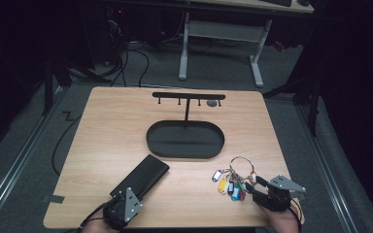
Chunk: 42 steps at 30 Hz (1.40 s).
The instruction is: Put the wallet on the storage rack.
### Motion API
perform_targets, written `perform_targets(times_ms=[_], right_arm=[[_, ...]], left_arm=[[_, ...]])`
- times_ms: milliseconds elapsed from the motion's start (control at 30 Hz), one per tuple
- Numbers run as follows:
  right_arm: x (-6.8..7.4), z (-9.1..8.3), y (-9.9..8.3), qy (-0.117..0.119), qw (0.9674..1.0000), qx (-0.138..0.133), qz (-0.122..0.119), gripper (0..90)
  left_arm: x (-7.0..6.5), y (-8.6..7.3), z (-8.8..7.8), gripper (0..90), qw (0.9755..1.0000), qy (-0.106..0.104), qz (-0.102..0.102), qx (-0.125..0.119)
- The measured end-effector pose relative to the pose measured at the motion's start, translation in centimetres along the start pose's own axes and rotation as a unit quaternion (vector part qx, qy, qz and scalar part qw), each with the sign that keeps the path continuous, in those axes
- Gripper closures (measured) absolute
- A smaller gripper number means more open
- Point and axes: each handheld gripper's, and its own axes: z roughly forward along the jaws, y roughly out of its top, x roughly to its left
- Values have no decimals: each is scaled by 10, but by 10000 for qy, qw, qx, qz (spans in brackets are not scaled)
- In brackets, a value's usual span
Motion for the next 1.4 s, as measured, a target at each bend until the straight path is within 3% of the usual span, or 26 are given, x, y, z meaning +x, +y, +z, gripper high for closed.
perform_targets(times_ms=[333,533,633,767,967,1233,1333,1400], right_arm=[[-3,0,-4,31,9999,13,113,469],[-2,-5,-4,-21,10000,-52,40,469],[-3,-5,-4,-45,10000,-46,62,469],[-2,-2,-3,-74,10000,0,18,470],[3,-1,-1,-81,9999,3,-107,469],[3,3,1,-75,9999,-32,-68,469],[2,6,3,-48,9999,-17,-121,469],[4,5,1,-13,9999,9,-156,469]], left_arm=[[9,3,-8,815,9989,97,-296,-344],[16,3,-15,826,9966,-40,-570,-600],[17,4,-16,830,9965,-24,-556,-628],[20,3,-19,831,9948,-98,-680,-758],[26,0,-26,833,9894,-353,-965,-1024],[34,-2,-33,834,9815,-590,-1292,-1281],[37,-6,-35,834,9802,-538,-1359,-1336],[41,-10,-36,834,9773,-561,-1492,-1393]])
